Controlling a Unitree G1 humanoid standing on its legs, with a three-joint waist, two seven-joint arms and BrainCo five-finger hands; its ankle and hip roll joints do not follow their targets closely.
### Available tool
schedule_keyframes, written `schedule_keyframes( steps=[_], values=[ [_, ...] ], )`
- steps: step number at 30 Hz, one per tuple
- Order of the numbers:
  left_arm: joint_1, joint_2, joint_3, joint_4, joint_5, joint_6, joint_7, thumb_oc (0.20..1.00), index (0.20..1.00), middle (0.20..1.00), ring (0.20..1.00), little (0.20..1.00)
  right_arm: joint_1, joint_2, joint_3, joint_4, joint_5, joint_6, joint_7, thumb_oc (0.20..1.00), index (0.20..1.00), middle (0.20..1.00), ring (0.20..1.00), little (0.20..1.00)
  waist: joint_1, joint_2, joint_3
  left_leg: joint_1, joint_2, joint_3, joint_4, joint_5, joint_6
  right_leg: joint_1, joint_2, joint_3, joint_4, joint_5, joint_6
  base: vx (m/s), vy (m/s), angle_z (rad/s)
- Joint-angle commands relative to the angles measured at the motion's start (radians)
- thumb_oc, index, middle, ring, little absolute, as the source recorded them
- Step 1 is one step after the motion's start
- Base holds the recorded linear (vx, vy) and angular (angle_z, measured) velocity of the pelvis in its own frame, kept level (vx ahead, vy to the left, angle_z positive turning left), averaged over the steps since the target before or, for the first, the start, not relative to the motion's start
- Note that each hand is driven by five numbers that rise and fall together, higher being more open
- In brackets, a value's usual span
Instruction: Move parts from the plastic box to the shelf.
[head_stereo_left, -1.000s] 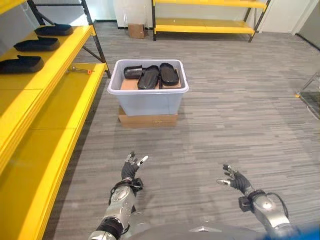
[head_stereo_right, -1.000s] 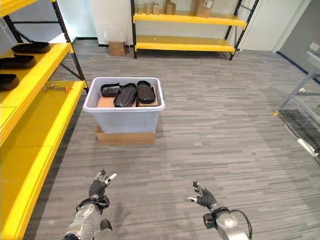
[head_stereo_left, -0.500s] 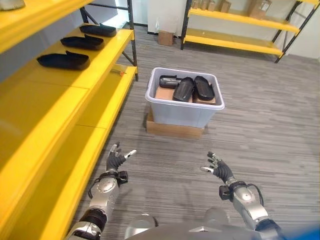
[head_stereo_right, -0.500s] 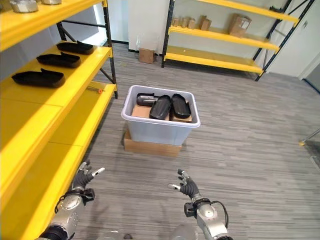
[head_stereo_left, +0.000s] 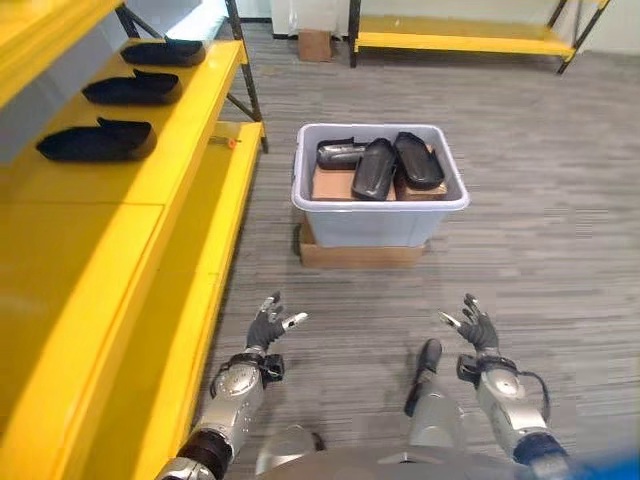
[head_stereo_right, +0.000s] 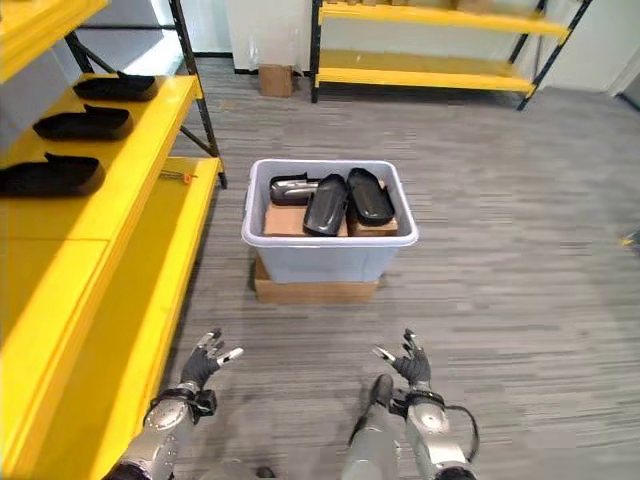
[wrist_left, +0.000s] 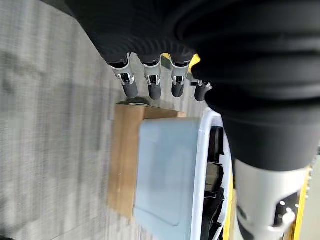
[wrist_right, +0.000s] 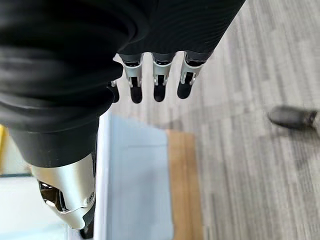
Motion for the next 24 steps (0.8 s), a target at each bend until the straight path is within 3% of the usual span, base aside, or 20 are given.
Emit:
schedule_keyframes(
  steps=[1,5,10,15,17,21,23,24],
  values=[
    [-0.056,-0.014,0.009,-0.042,-0.039,-0.032,-0.011,1.000,1.000,1.000,1.000,1.000,-0.016,-0.060,-0.020,-0.005,-0.012,-0.003,-0.103,1.000,1.000,1.000,1.000,1.000,-0.039,-0.022,-0.028,0.006,0.102,0.080,0.018,-0.001,0.015,0.071,-0.026,0.009,-0.088,0.011,0.123,0.40,-0.092,-0.14],
    [-0.052,-0.031,0.016,-0.039,-0.044,-0.048,-0.017,1.000,1.000,1.000,1.000,1.000,0.004,-0.064,-0.043,0.021,-0.016,0.001,-0.164,1.000,1.000,1.000,1.000,1.000,-0.068,-0.006,-0.053,0.020,0.093,0.111,0.026,0.001,0.013,0.074,0.020,0.005,-0.082,-0.024,0.094,0.30,-0.065,-0.13],
    [-0.045,-0.037,0.011,-0.051,-0.049,-0.049,0.005,1.000,1.000,1.000,1.000,1.000,0.010,-0.068,-0.053,0.036,-0.058,-0.001,-0.198,1.000,1.000,1.000,1.000,1.000,-0.076,0.021,-0.067,0.020,0.090,0.100,0.038,0.052,-0.005,0.076,0.078,0.008,-0.079,-0.068,0.050,0.20,-0.051,-0.09],
    [-0.025,-0.038,0.022,-0.069,-0.055,-0.074,0.012,1.000,1.000,1.000,1.000,1.000,0.022,-0.094,-0.049,-0.020,-0.154,-0.071,-0.242,1.000,1.000,1.000,1.000,1.000,-0.087,0.041,-0.075,0.024,0.095,0.094,0.060,0.094,-0.023,0.077,0.124,0.008,-0.079,-0.107,0.010,0.19,-0.079,-0.05],
    [-0.026,-0.038,0.026,-0.072,-0.044,-0.113,0.045,1.000,1.000,1.000,1.000,1.000,0.023,-0.107,-0.052,-0.056,-0.169,-0.099,-0.259,1.000,1.000,1.000,1.000,1.000,-0.090,0.046,-0.077,0.024,0.101,0.093,0.080,0.113,-0.034,0.076,0.140,0.006,-0.077,-0.124,-0.006,0.14,-0.105,-0.03],
    [-0.033,-0.045,0.057,-0.085,-0.054,-0.195,0.101,1.000,1.000,1.000,1.000,1.000,0.042,-0.127,-0.068,-0.139,-0.225,-0.167,-0.298,1.000,1.000,1.000,1.000,1.000,-0.099,0.061,-0.086,0.028,0.110,0.086,0.146,0.192,-0.078,0.088,0.180,-0.007,-0.083,-0.164,-0.045,0.13,-0.137,-0.08],
    [-0.038,-0.042,0.067,-0.090,-0.034,-0.243,0.139,1.000,1.000,1.000,1.000,1.000,0.054,-0.132,-0.075,-0.172,-0.238,-0.192,-0.311,1.000,1.000,1.000,1.000,1.000,-0.103,0.071,-0.092,0.028,0.118,0.085,0.196,0.256,-0.113,0.102,0.206,-0.016,-0.093,-0.188,-0.071,0.11,-0.158,-0.07],
    [-0.045,-0.036,0.079,-0.098,-0.009,-0.276,0.155,1.000,1.000,1.000,1.000,1.000,0.062,-0.136,-0.083,-0.191,-0.244,-0.215,-0.323,1.000,1.000,1.000,1.000,1.000,-0.104,0.074,-0.097,0.026,0.124,0.091,0.266,0.315,-0.145,0.113,0.224,-0.027,-0.102,-0.208,-0.094,0.11,-0.218,0.04]
  ],
)
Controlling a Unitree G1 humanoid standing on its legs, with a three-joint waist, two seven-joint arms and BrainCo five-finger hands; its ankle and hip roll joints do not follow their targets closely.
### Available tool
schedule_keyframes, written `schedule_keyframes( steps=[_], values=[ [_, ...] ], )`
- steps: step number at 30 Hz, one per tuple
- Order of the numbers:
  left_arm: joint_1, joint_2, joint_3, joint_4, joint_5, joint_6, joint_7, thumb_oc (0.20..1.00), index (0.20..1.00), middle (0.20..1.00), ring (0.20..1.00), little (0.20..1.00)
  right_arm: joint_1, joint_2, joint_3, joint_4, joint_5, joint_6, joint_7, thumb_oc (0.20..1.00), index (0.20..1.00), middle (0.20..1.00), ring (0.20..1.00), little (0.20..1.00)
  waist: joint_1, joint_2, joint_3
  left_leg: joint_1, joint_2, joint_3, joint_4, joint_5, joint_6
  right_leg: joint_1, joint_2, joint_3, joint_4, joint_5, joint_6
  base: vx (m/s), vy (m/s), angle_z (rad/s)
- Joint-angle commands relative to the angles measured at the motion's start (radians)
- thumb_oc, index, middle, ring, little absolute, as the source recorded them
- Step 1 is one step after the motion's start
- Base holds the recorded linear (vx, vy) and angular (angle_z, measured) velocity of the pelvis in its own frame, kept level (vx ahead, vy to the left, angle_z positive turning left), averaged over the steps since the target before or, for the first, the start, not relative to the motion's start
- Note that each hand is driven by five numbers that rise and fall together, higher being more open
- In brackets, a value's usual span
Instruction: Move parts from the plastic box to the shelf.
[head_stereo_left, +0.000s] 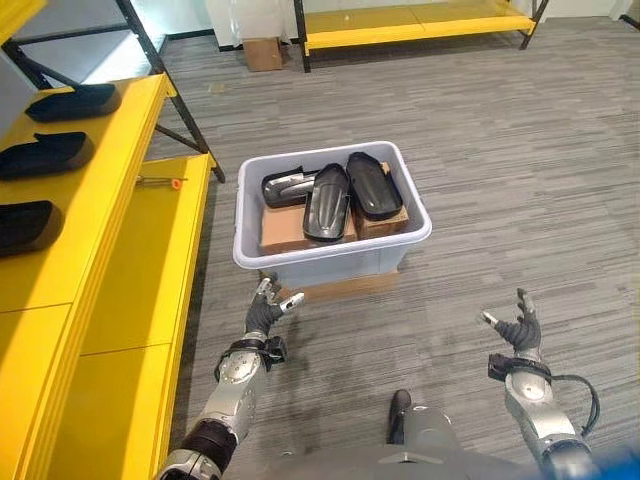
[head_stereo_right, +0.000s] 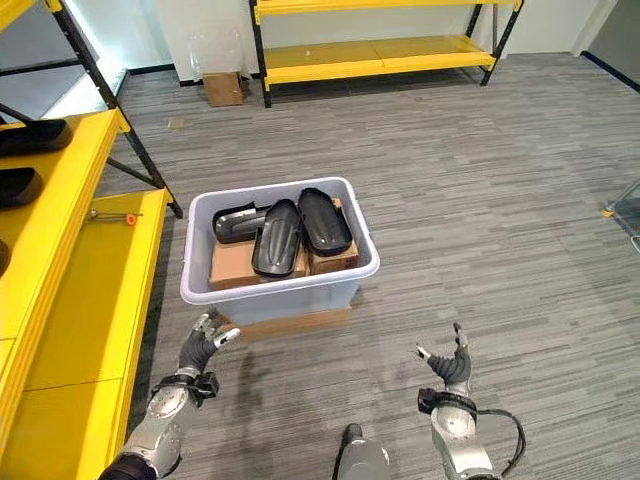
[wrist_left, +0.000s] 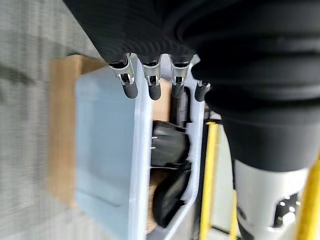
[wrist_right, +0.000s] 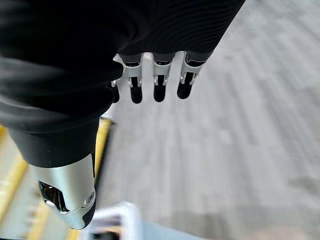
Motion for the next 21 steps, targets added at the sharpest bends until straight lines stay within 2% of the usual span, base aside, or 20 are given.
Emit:
schedule_keyframes(
  steps=[1,3,4,6,7,9,10,11,12,13,16,21],
  values=[
    [-0.009,0.007,0.048,-0.100,0.063,-0.180,0.074,1.000,1.000,1.000,1.000,1.000,0.042,-0.040,-0.048,-0.057,-0.052,-0.134,-0.060,1.000,1.000,1.000,1.000,1.000,-0.028,0.004,-0.033,0.020,-0.026,0.000,0.343,0.155,-0.110,0.060,0.080,-0.027,-0.192,0.002,-0.016,0.12,-0.209,0.26],
    [-0.030,0.021,0.070,-0.150,0.105,-0.213,0.129,1.000,1.000,1.000,1.000,1.000,0.044,-0.047,-0.055,-0.090,-0.069,-0.163,-0.084,1.000,1.000,1.000,1.000,1.000,-0.021,0.004,-0.024,-0.050,-0.033,-0.012,0.388,0.114,-0.092,0.071,0.086,-0.019,-0.193,-0.013,-0.024,0.09,-0.096,0.24],
    [-0.036,0.030,0.078,-0.170,0.121,-0.228,0.153,1.000,1.000,1.000,1.000,1.000,0.041,-0.049,-0.060,-0.092,-0.065,-0.182,-0.089,1.000,1.000,1.000,1.000,1.000,-0.016,0.001,-0.014,-0.091,-0.033,-0.018,0.397,0.081,-0.073,0.071,0.080,-0.011,-0.186,-0.015,-0.017,0.07,0.005,0.06],
    [-0.040,0.045,0.090,-0.197,0.144,-0.242,0.175,1.000,1.000,1.000,1.000,1.000,0.035,-0.049,-0.068,-0.103,-0.068,-0.193,-0.094,1.000,1.000,1.000,1.000,1.000,-0.010,-0.004,0.002,-0.133,-0.022,-0.014,0.369,0.046,-0.046,0.074,0.068,0.000,-0.174,-0.015,-0.003,0.07,0.099,0.10],
    [-0.036,0.062,0.099,-0.226,0.150,-0.243,0.163,1.000,1.000,1.000,1.000,1.000,0.022,-0.050,-0.068,-0.124,-0.066,-0.179,-0.093,1.000,1.000,1.000,1.000,1.000,-0.009,-0.018,0.017,-0.174,0.009,0.017,0.282,0.009,-0.009,0.092,0.042,0.025,-0.167,-0.010,0.018,0.09,0.216,0.17],
    [-0.024,0.078,0.091,-0.249,0.141,-0.232,0.095,1.000,1.000,1.000,1.000,1.000,0.016,-0.049,-0.061,-0.138,-0.066,-0.138,-0.088,1.000,1.000,1.000,1.000,1.000,-0.007,-0.021,0.023,-0.195,0.023,0.025,0.123,0.028,0.004,0.127,0.021,0.052,-0.177,-0.002,0.041,0.16,0.342,0.06],
    [-0.003,0.083,0.082,-0.273,0.157,-0.235,0.105,1.000,1.000,1.000,1.000,1.000,0.017,-0.052,-0.056,-0.135,-0.069,-0.123,-0.092,1.000,1.000,1.000,1.000,1.000,0.006,-0.020,0.026,-0.210,0.025,-0.010,0.007,0.071,-0.007,0.155,0.006,0.071,-0.186,0.004,0.056,0.30,0.474,-0.34],
    [0.035,0.093,0.086,-0.303,0.149,-0.233,0.111,1.000,1.000,1.000,1.000,1.000,0.018,-0.057,-0.050,-0.117,-0.050,-0.122,-0.079,1.000,1.000,1.000,1.000,1.000,0.028,-0.022,0.034,-0.233,0.055,-0.070,-0.082,0.131,-0.027,0.195,-0.012,0.105,-0.198,0.006,0.074,0.39,0.565,-0.85],
    [0.056,0.102,0.107,-0.281,0.108,-0.253,0.082,1.000,1.000,1.000,1.000,1.000,0.013,-0.061,-0.034,-0.098,-0.025,-0.135,-0.051,1.000,1.000,1.000,1.000,1.000,0.044,-0.022,0.033,-0.202,0.041,-0.081,-0.125,0.102,-0.022,0.217,-0.030,0.095,-0.182,-0.010,0.090,0.41,0.554,-1.42],
    [0.060,0.100,0.115,-0.266,0.099,-0.249,0.049,1.000,1.000,1.000,1.000,1.000,0.024,-0.050,-0.034,-0.103,0.012,-0.121,-0.030,1.000,1.000,1.000,1.000,1.000,0.044,-0.025,0.030,-0.184,0.030,-0.080,-0.137,0.096,-0.019,0.223,-0.035,0.092,-0.170,-0.014,0.097,0.30,0.409,-1.35],
    [0.058,0.100,0.111,-0.256,0.089,-0.244,-0.003,1.000,1.000,1.000,1.000,1.000,0.040,-0.038,-0.044,-0.111,0.000,-0.121,0.010,1.000,1.000,1.000,1.000,1.000,0.040,-0.030,0.026,-0.153,0.003,-0.078,-0.164,0.085,-0.005,0.224,-0.039,0.098,-0.154,-0.018,0.110,0.17,0.240,-0.36],
    [0.056,0.106,0.100,-0.262,0.086,-0.214,-0.006,1.000,1.000,1.000,1.000,1.000,0.018,-0.035,-0.018,-0.129,-0.029,-0.115,0.020,1.000,1.000,1.000,1.000,1.000,0.062,-0.045,0.025,-0.143,-0.036,-0.083,-0.190,0.075,0.020,0.221,-0.047,0.096,-0.153,-0.013,0.127,0.09,0.149,0.21]
  ],
)
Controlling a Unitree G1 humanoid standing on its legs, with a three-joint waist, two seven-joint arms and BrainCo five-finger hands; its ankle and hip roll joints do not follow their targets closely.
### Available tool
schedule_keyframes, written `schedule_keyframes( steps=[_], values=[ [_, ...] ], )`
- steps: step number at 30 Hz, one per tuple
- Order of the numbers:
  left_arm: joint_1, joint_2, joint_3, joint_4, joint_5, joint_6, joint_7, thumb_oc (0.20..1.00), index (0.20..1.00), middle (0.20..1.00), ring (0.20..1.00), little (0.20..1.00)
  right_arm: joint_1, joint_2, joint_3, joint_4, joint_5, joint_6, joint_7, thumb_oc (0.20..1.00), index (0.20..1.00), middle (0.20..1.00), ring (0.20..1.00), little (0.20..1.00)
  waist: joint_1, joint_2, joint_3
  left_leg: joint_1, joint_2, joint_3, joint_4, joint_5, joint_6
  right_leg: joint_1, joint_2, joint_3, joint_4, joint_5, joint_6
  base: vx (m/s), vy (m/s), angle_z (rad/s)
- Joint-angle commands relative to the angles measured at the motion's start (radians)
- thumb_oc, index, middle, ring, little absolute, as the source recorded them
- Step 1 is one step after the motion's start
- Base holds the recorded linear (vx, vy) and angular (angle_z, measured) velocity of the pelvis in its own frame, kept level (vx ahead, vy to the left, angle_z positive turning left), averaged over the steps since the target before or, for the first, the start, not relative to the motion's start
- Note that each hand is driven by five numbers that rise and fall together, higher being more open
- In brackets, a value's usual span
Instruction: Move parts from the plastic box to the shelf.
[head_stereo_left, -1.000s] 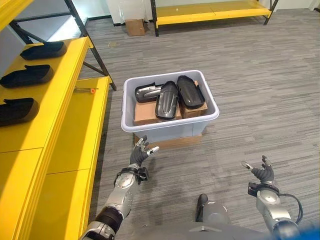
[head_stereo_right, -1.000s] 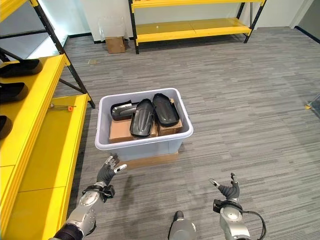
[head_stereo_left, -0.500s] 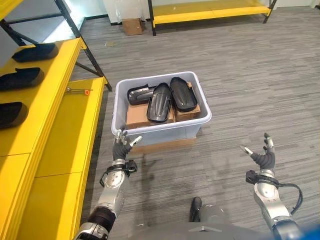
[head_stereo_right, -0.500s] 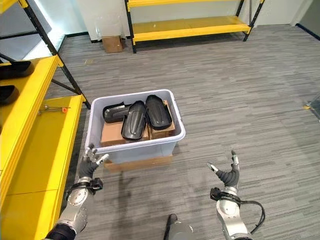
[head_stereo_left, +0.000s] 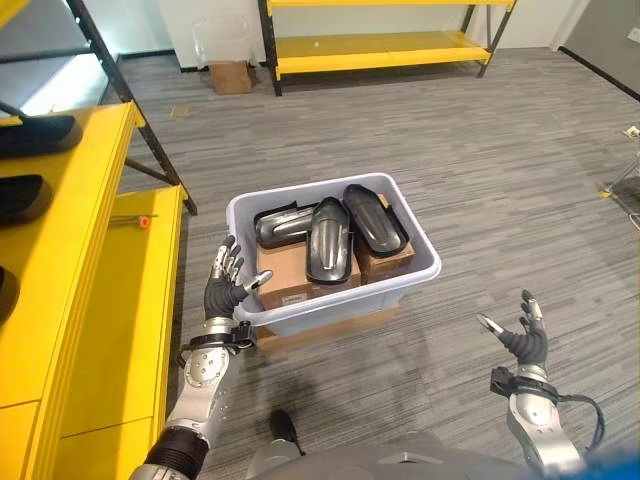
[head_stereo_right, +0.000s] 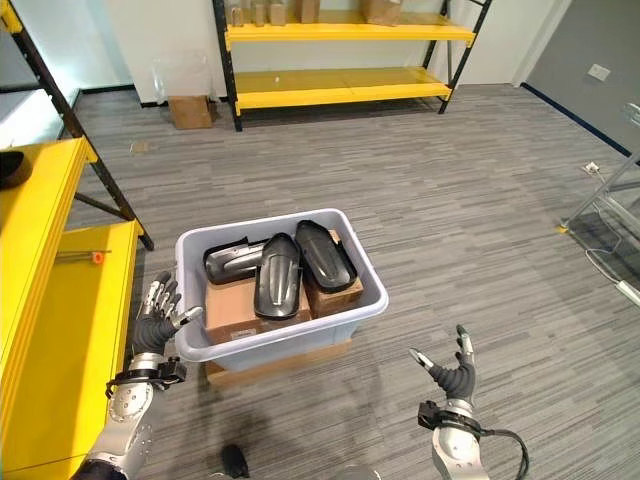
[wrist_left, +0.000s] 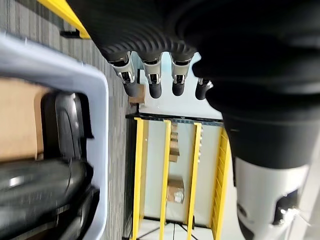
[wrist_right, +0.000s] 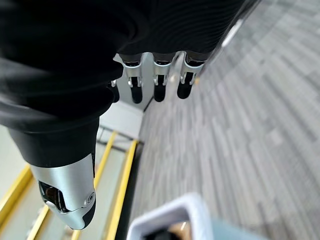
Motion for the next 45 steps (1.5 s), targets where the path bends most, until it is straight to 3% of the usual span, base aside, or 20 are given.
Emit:
schedule_keyframes(
  steps=[1,7,10,13,14,16,18,19,20,21,26,29,33,45],
  values=[
    [-0.010,-0.002,0.029,-0.079,0.000,-0.024,-0.024,1.000,1.000,1.000,1.000,1.000,-0.098,-0.064,-0.025,-0.063,-0.036,-0.031,-0.008,1.000,1.000,1.000,1.000,1.000,0.031,0.036,0.026,0.015,0.103,0.027,0.091,-0.105,-0.097,-0.010,0.056,-0.020,0.045,-0.021,-0.036,0.03,0.075,0.35],
    [-0.008,0.006,0.025,-0.074,-0.011,-0.031,-0.067,1.000,1.000,1.000,1.000,1.000,-0.127,-0.091,-0.002,-0.094,-0.089,-0.036,-0.033,1.000,1.000,1.000,1.000,1.000,0.060,0.024,0.022,-0.008,0.089,0.031,0.101,-0.116,-0.076,0.006,0.082,-0.054,0.109,-0.083,-0.052,0.02,0.102,-0.02],
    [-0.033,0.007,0.017,-0.067,-0.003,-0.025,-0.084,1.000,1.000,1.000,1.000,1.000,-0.155,-0.100,0.017,-0.117,-0.090,-0.025,-0.045,1.000,1.000,1.000,1.000,1.000,0.072,0.026,0.033,0.007,0.068,0.032,0.088,-0.132,-0.043,-0.074,0.082,-0.063,0.394,-0.123,-0.029,0.02,0.173,-0.22],
    [-0.068,0.002,-0.004,-0.045,0.000,-0.021,-0.056,1.000,1.000,1.000,1.000,1.000,-0.181,-0.083,0.036,-0.103,-0.113,-0.023,-0.049,1.000,1.000,1.000,1.000,1.000,0.059,0.025,0.052,0.038,0.043,0.026,0.092,-0.173,-0.008,-0.205,0.054,-0.039,0.588,-0.070,0.009,0.06,0.059,-0.42],
    [-0.073,0.000,-0.010,-0.046,0.000,-0.019,-0.052,1.000,1.000,1.000,1.000,1.000,-0.184,-0.076,0.036,-0.093,-0.128,-0.035,-0.040,1.000,1.000,1.000,1.000,1.000,0.054,0.027,0.058,0.057,0.041,0.021,0.092,-0.179,-0.009,-0.221,0.039,-0.035,0.568,-0.061,0.006,0.13,-0.117,-0.29],
    [-0.085,-0.001,-0.017,-0.066,-0.001,0.007,-0.053,1.000,1.000,1.000,1.000,1.000,-0.193,-0.069,0.036,-0.082,-0.142,-0.055,0.008,1.000,1.000,1.000,1.000,1.000,0.046,0.024,0.062,0.081,0.056,0.011,0.095,-0.182,-0.034,-0.214,-0.007,-0.025,0.371,-0.018,0.003,0.15,-0.294,0.01],
    [-0.114,0.003,-0.034,-0.089,-0.030,0.061,-0.113,1.000,1.000,1.000,1.000,1.000,-0.209,-0.076,0.057,-0.095,-0.106,-0.035,0.151,1.000,1.000,1.000,1.000,1.000,0.049,0.012,0.060,0.086,0.094,0.000,0.102,-0.181,-0.071,-0.182,-0.093,-0.013,0.121,0.124,0.040,0.15,-0.477,0.24],
    [-0.117,0.005,-0.034,-0.090,-0.034,0.065,-0.116,1.000,1.000,1.000,1.000,1.000,-0.213,-0.076,0.058,-0.097,-0.099,-0.026,0.165,1.000,1.000,1.000,1.000,1.000,0.049,0.008,0.063,0.079,0.097,0.009,0.109,-0.174,-0.066,-0.184,-0.099,-0.016,0.102,0.160,0.039,0.12,-0.421,0.36],
    [-0.123,0.008,-0.042,-0.094,-0.062,0.075,-0.124,1.000,1.000,1.000,1.000,1.000,-0.222,-0.073,0.074,-0.100,-0.093,-0.001,0.218,1.000,1.000,1.000,1.000,1.000,0.055,0.000,0.066,0.085,0.112,0.010,0.117,-0.182,-0.073,-0.198,-0.126,0.001,0.097,0.212,0.059,0.14,-0.379,0.32],
    [-0.102,0.008,-0.036,-0.091,-0.099,0.066,-0.138,1.000,1.000,1.000,1.000,1.000,-0.214,-0.085,0.096,-0.100,-0.075,0.015,0.256,1.000,1.000,1.000,1.000,1.000,0.066,-0.002,0.064,0.080,0.146,0.011,0.127,-0.169,-0.093,-0.165,-0.116,-0.025,0.044,0.192,0.066,0.21,-0.406,0.23],
    [-0.014,-0.005,0.011,-0.119,-0.109,0.056,-0.127,1.000,1.000,1.000,1.000,1.000,-0.177,-0.113,0.119,-0.124,-0.046,0.060,0.322,1.000,1.000,1.000,1.000,1.000,0.088,-0.001,0.059,0.096,0.196,0.016,0.135,-0.139,-0.140,-0.099,-0.088,-0.079,-0.001,0.161,0.055,0.22,-0.231,0.01],
    [0.036,-0.007,0.038,-0.138,-0.119,0.064,-0.162,1.000,1.000,1.000,1.000,1.000,-0.173,-0.131,0.117,-0.120,-0.074,0.043,0.350,1.000,1.000,1.000,1.000,1.000,0.093,0.005,0.053,0.102,0.226,0.009,0.159,-0.149,-0.162,-0.071,-0.059,-0.096,-0.008,0.126,0.033,0.21,-0.125,-0.17],
    [0.032,-0.008,0.029,-0.117,-0.133,0.057,-0.161,1.000,1.000,1.000,1.000,1.000,-0.210,-0.147,0.146,-0.102,-0.107,0.023,0.372,1.000,1.000,1.000,1.000,1.000,0.100,0.007,0.057,0.088,0.251,0.010,0.188,-0.149,-0.173,-0.079,-0.042,-0.108,-0.003,0.114,0.013,0.11,-0.111,-0.12],
    [0.000,0.014,-0.023,-0.126,-0.096,0.123,-0.187,1.000,1.000,1.000,1.000,1.000,-0.293,-0.158,0.135,-0.076,-0.082,-0.025,0.324,1.000,1.000,1.000,1.000,1.000,0.100,0.006,0.060,0.124,0.250,0.026,0.188,-0.170,-0.166,-0.121,-0.055,-0.117,0.040,0.128,0.023,0.07,-0.065,0.10]
  ],
)
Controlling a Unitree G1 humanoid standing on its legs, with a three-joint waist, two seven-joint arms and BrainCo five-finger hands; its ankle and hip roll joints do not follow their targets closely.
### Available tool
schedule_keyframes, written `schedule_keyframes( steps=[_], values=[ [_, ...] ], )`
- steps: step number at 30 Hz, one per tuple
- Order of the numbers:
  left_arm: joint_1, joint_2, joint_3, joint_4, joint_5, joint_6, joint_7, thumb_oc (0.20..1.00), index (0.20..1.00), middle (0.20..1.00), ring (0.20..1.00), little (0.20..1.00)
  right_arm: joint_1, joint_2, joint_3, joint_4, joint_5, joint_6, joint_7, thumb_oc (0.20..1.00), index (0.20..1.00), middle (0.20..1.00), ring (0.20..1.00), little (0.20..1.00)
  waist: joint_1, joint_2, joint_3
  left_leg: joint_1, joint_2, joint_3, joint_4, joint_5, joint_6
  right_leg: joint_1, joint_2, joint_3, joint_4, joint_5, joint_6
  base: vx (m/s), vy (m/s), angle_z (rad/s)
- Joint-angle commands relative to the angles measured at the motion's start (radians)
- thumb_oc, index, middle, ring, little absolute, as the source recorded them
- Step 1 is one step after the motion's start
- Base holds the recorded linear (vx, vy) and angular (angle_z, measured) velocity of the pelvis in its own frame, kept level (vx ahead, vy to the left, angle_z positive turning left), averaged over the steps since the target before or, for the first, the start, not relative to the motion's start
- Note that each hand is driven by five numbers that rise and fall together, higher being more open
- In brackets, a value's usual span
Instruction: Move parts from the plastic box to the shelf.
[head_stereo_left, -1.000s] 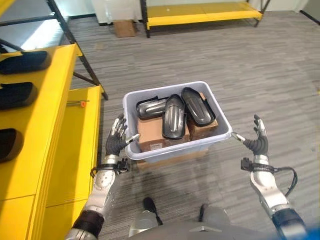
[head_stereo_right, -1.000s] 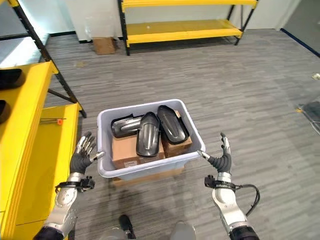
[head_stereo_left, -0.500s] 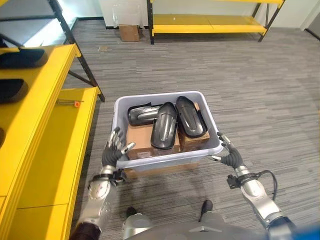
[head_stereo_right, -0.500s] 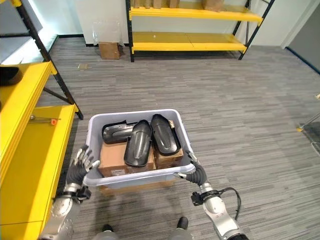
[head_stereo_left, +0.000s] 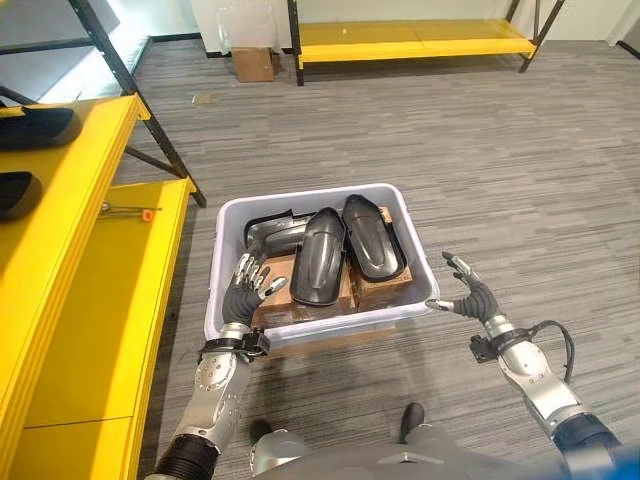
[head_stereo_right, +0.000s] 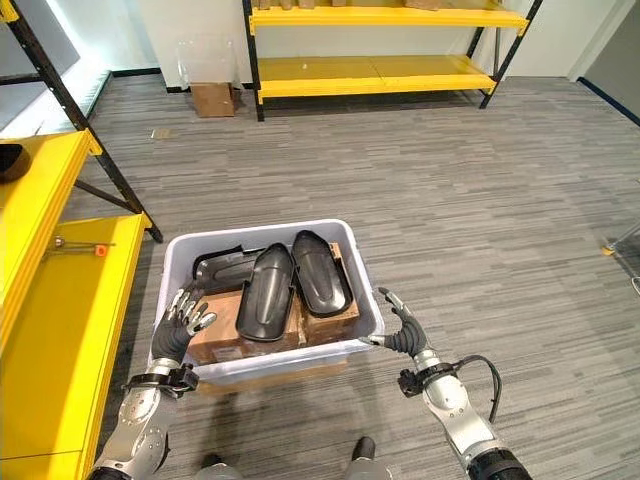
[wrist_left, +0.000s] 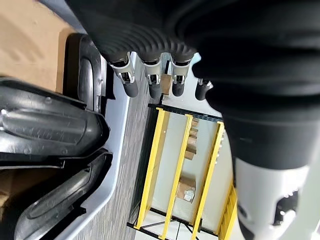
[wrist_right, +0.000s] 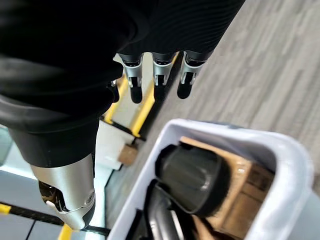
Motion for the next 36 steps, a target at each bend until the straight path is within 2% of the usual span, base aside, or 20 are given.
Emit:
schedule_keyframes(
  steps=[1,5,11,13,14,15,16,17,19,20,21,22,25,28,34,36],
  values=[
    [-0.049,0.074,-0.026,-0.060,0.031,0.014,-0.033,1.000,1.000,1.000,1.000,1.000,-0.087,0.022,-0.043,-0.035,0.027,-0.082,-0.035,1.000,1.000,1.000,1.000,1.000,0.015,-0.038,0.019,0.046,0.022,0.005,0.095,-0.156,0.008,-0.069,-0.091,-0.011,0.098,-0.023,0.049,0.09,-0.102,0.11],
    [-0.052,0.089,-0.032,-0.073,0.047,0.015,-0.031,1.000,1.000,1.000,1.000,1.000,-0.095,0.020,-0.062,-0.056,0.049,-0.077,-0.013,1.000,1.000,1.000,1.000,1.000,0.010,-0.034,0.015,0.057,0.016,0.025,0.108,-0.174,0.016,-0.080,-0.102,-0.025,0.119,-0.027,0.048,0.06,-0.139,0.09],
    [-0.071,0.104,-0.010,-0.065,0.053,0.019,-0.009,1.000,1.000,1.000,1.000,1.000,-0.087,0.015,-0.069,-0.091,0.092,-0.049,0.065,1.000,1.000,1.000,1.000,1.000,-0.009,-0.020,-0.002,0.054,0.013,0.069,0.221,-0.216,0.030,-0.080,-0.084,-0.043,0.146,-0.068,0.002,0.04,-0.155,0.06],
    [-0.081,0.102,-0.004,-0.051,0.048,0.010,-0.012,1.000,1.000,1.000,1.000,1.000,-0.071,0.009,-0.068,-0.120,0.094,-0.035,0.070,1.000,1.000,1.000,1.000,1.000,-0.018,-0.012,-0.007,0.025,0.042,0.096,0.300,-0.171,0.012,-0.061,-0.054,-0.057,0.124,-0.088,-0.024,0.06,-0.147,0.20],
    [-0.099,0.093,-0.003,-0.032,0.032,-0.001,-0.013,1.000,1.000,1.000,1.000,1.000,-0.053,0.008,-0.067,-0.138,0.090,-0.026,0.068,1.000,1.000,1.000,1.000,1.000,-0.031,0.003,-0.001,-0.033,0.062,0.130,0.336,-0.103,-0.007,-0.028,-0.016,-0.064,0.095,-0.109,-0.044,0.09,-0.081,0.40],
    [-0.100,0.088,-0.001,-0.029,0.030,-0.003,-0.011,1.000,1.000,1.000,1.000,1.000,-0.051,0.010,-0.063,-0.137,0.087,-0.023,0.065,1.000,1.000,1.000,1.000,1.000,-0.031,0.008,0.003,-0.055,0.062,0.134,0.324,-0.079,-0.011,-0.015,-0.004,-0.060,0.086,-0.116,-0.047,0.11,-0.018,0.80],
    [-0.098,0.083,0.002,-0.027,0.026,-0.008,-0.004,1.000,1.000,1.000,1.000,1.000,-0.049,0.012,-0.058,-0.134,0.086,-0.022,0.062,1.000,1.000,1.000,1.000,1.000,-0.030,0.014,0.006,-0.075,0.053,0.135,0.285,-0.059,-0.012,0.002,0.008,-0.057,0.072,-0.118,-0.046,0.12,0.104,0.86],
    [-0.090,0.076,0.007,-0.025,0.027,-0.012,-0.001,1.000,1.000,1.000,1.000,1.000,-0.046,0.016,-0.049,-0.130,0.087,-0.019,0.050,1.000,1.000,1.000,1.000,1.000,-0.018,0.020,0.014,-0.114,0.042,0.094,0.237,-0.007,-0.021,0.020,0.023,-0.037,0.052,-0.114,-0.045,0.15,0.162,0.76],
    [-0.072,0.062,0.017,-0.028,0.041,-0.004,0.007,1.000,1.000,1.000,1.000,1.000,-0.031,0.020,-0.040,-0.126,0.091,-0.018,0.049,1.000,1.000,1.000,1.000,1.000,-0.007,0.026,0.011,-0.123,0.023,0.069,0.094,0.019,-0.021,0.035,0.008,-0.047,0.055,-0.117,-0.032,0.19,0.260,0.30],
    [-0.060,0.056,0.022,-0.040,0.050,0.008,0.007,1.000,1.000,1.000,1.000,1.000,-0.017,0.023,-0.038,-0.131,0.095,-0.020,0.034,1.000,1.000,1.000,1.000,1.000,-0.001,0.026,0.011,-0.122,0.022,0.056,0.062,0.055,-0.030,0.045,0.011,-0.048,0.049,-0.114,-0.030,0.16,0.214,0.05],
    [-0.056,0.056,0.022,-0.044,0.051,0.011,0.007,1.000,1.000,1.000,1.000,1.000,-0.014,0.023,-0.038,-0.132,0.094,-0.019,0.031,1.000,1.000,1.000,1.000,1.000,-0.001,0.026,0.011,-0.121,0.024,0.053,0.060,0.063,-0.033,0.048,0.012,-0.048,0.047,-0.114,-0.031,0.16,0.229,-0.11],
    [-0.033,0.063,0.030,-0.056,0.044,0.016,-0.001,1.000,1.000,1.000,1.000,1.000,0.003,0.022,-0.051,-0.139,0.112,-0.025,0.031,1.000,1.000,1.000,1.000,1.000,0.000,0.020,0.015,-0.113,0.029,0.042,0.042,0.030,-0.019,0.047,-0.006,-0.047,0.070,-0.123,-0.025,0.10,0.172,-0.17],
    [-0.027,0.067,0.027,-0.033,0.032,0.004,-0.016,1.000,1.000,1.000,1.000,1.000,0.017,0.023,-0.054,-0.142,0.140,-0.040,0.028,1.000,1.000,1.000,1.000,1.000,-0.008,0.017,0.015,-0.087,0.015,0.067,0.012,0.015,-0.013,0.046,-0.010,-0.055,0.078,-0.129,-0.019,0.10,0.220,-0.23],
    [-0.025,0.063,0.016,0.016,0.044,-0.020,-0.037,1.000,1.000,1.000,1.000,1.000,0.034,0.046,-0.075,-0.145,0.169,-0.052,0.030,1.000,1.000,1.000,1.000,1.000,-0.006,0.001,0.014,-0.079,-0.037,0.043,0.024,-0.026,0.017,0.044,-0.022,-0.040,0.114,-0.146,-0.005,0.14,0.239,-0.06],
    [-0.035,0.067,0.008,0.037,0.044,-0.020,-0.069,1.000,1.000,1.000,1.000,1.000,0.006,0.079,-0.060,-0.111,0.155,-0.084,-0.018,1.000,1.000,1.000,1.000,1.000,0.011,-0.005,0.011,-0.064,-0.086,0.028,0.010,-0.051,0.050,0.040,-0.023,-0.030,0.143,-0.158,0.002,0.07,0.055,0.17],
    [-0.039,0.068,-0.004,0.040,0.057,-0.025,-0.067,1.000,1.000,1.000,1.000,1.000,-0.018,0.092,-0.040,-0.106,0.151,-0.066,-0.043,1.000,1.000,1.000,1.000,1.000,0.019,-0.005,0.010,-0.064,-0.088,0.020,0.007,-0.051,0.053,0.044,-0.019,-0.027,0.139,-0.159,-0.002,0.06,-0.002,0.09]
  ],
)
